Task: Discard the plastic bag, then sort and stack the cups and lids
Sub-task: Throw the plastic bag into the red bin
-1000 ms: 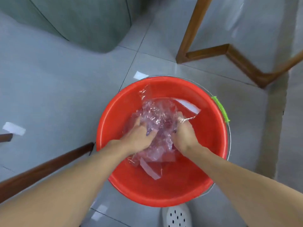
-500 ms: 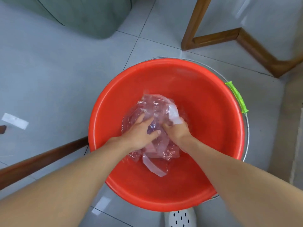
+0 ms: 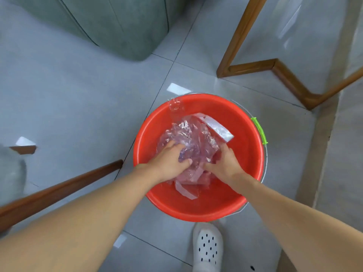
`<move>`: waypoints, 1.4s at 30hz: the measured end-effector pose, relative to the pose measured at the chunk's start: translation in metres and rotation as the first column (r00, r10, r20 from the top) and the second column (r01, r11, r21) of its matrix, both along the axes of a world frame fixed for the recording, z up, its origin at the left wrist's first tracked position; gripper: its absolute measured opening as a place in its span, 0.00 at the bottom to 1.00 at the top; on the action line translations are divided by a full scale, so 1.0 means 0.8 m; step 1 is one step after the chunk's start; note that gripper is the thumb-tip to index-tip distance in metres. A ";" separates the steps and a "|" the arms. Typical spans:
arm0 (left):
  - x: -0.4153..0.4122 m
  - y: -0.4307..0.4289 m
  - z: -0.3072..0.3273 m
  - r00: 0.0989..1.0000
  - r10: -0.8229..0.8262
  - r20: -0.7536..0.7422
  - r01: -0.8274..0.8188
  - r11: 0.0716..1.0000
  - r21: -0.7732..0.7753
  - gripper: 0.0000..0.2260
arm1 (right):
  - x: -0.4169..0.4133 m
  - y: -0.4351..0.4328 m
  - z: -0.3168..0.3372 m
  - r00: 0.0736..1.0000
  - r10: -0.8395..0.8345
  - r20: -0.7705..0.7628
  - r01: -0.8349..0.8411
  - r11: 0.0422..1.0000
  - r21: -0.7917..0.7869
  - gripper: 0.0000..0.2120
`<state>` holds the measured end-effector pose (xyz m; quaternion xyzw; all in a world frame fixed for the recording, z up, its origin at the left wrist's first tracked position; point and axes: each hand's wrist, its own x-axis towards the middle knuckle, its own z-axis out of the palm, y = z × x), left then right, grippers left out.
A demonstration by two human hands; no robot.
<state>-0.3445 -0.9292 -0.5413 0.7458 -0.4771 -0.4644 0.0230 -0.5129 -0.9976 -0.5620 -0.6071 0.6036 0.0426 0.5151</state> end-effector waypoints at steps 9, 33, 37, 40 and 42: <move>0.026 0.052 0.260 0.999 0.038 0.032 -0.032 0.982 -0.187 0.25 | 0.031 0.043 0.267 0.997 0.069 0.019 -0.065 0.983 -0.172 0.38; 0.267 0.630 0.756 0.365 0.887 0.282 -0.729 0.461 -0.506 0.21 | 0.461 0.413 0.754 0.386 0.838 0.384 -0.688 0.540 -0.486 0.18; 0.282 0.761 0.747 0.165 0.930 0.329 -0.823 0.314 -0.473 0.22 | 0.529 0.546 0.752 0.231 0.900 0.370 -0.768 0.402 -0.499 0.17; 0.297 0.859 0.726 0.021 0.940 0.339 -0.882 0.178 -0.437 0.21 | 0.583 0.657 0.733 0.111 0.936 0.335 -0.830 0.272 -0.487 0.17; 0.308 0.915 0.708 -0.057 0.934 0.352 -0.896 0.107 -0.430 0.20 | 0.616 0.724 0.720 0.025 0.945 0.327 -0.865 0.184 -0.467 0.17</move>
